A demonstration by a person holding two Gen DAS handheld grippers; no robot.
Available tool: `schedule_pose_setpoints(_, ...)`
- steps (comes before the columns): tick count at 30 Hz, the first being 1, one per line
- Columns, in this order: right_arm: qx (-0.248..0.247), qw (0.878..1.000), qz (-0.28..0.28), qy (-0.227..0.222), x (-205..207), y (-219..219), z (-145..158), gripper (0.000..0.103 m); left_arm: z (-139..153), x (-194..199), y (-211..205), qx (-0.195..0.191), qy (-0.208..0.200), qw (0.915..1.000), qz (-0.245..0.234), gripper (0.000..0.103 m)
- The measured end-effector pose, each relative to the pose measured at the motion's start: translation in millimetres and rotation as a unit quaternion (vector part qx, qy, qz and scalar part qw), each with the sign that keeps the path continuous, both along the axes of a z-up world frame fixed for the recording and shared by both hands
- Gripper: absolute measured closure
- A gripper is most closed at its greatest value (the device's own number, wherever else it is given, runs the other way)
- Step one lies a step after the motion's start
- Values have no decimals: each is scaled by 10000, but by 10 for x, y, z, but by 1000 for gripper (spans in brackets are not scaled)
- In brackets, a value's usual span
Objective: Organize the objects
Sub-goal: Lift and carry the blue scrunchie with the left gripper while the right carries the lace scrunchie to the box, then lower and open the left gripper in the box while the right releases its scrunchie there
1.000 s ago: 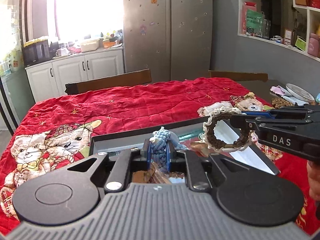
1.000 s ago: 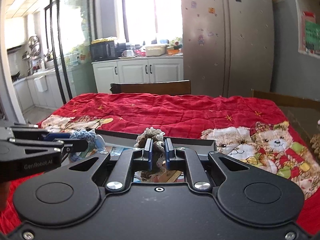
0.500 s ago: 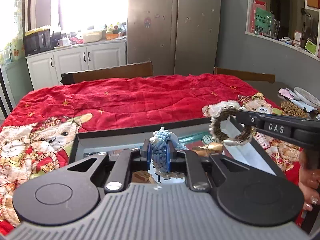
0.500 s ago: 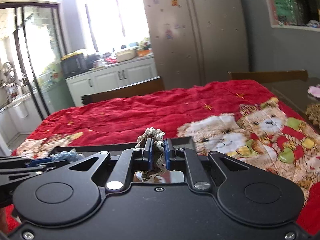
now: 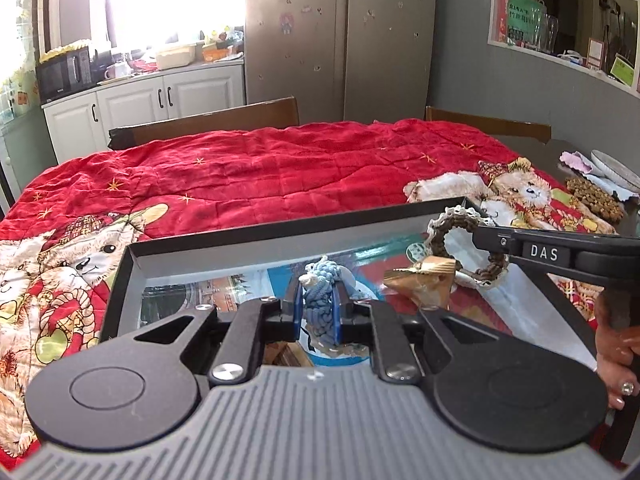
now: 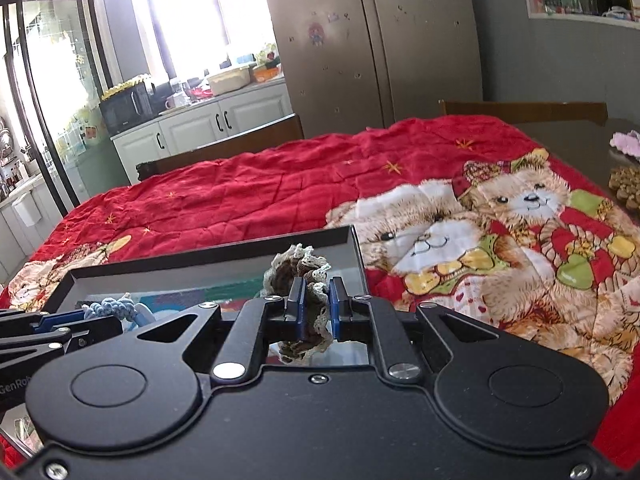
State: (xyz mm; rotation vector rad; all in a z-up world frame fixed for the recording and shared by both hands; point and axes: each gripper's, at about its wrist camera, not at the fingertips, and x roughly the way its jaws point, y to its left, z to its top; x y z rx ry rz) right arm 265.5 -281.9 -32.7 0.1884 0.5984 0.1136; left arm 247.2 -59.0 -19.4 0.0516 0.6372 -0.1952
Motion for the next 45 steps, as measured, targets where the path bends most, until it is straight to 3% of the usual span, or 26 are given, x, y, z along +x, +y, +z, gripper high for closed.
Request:
schedule_pose_setpoints(10, 19, 9999, -19, 159, 35, -15, -32, 91, -65, 9, -38, 144, 74, 9999, -20, 84)
schedule_pose_setpoints(22, -289, 9991, 36, 306, 72, 60, -51, 90, -126, 47, -70, 286, 212, 9994, -13, 84)
schedule_pose_setpoints(28, -452, 9982, 149, 369, 88, 108, -54, 89, -138, 56, -78, 338, 250, 9991, -9, 76)
schedule_pose_setpoints(31, -463, 9979, 207, 396, 89, 117, -58, 89, -140, 56, -82, 361, 252, 9990, -3, 64)
schedule_pose_setpoints(36, -390, 9982, 253, 385, 83, 100, -59, 87, -130, 40, -81, 361, 198, 9991, 10, 59)
schedule_pose_setpoints(41, -346, 9984, 336, 281, 57, 96, -46, 72, -118, 20, -91, 390, 116, 9992, -15, 47)
schedule_pose_setpoints(45, -308, 9986, 374, 228, 42, 91, -38, 70, -104, -1, -94, 398, 48, 9992, -28, 43)
